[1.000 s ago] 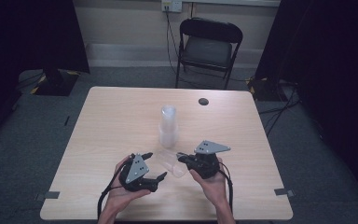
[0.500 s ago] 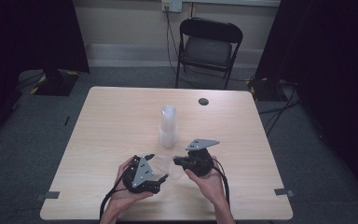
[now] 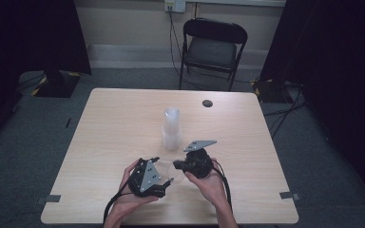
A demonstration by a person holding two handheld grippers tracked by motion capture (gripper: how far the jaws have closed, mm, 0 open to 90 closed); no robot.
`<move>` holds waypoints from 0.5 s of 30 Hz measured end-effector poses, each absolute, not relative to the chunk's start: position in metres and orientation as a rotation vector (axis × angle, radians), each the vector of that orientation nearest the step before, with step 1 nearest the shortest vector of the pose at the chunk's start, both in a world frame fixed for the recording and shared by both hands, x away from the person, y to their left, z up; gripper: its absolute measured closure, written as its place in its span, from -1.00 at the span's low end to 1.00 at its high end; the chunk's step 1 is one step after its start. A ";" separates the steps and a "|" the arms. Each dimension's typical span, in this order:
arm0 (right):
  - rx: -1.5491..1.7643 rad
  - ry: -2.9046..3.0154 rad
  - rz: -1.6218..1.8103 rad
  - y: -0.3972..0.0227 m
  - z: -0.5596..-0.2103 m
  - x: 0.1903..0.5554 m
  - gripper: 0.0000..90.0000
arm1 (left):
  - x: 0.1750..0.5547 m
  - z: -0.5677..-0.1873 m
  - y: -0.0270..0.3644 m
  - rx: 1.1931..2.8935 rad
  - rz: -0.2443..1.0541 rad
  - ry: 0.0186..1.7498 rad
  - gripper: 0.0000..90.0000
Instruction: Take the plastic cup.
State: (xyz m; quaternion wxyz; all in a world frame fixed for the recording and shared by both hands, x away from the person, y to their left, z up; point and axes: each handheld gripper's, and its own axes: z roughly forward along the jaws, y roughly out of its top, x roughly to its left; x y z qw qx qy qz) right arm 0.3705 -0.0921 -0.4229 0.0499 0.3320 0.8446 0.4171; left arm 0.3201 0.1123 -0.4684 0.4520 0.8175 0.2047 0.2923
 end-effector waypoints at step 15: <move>1.045 2.622 1.218 -0.082 -0.428 0.379 0.96 | 0.318 -0.468 0.105 2.031 0.735 0.475 -0.51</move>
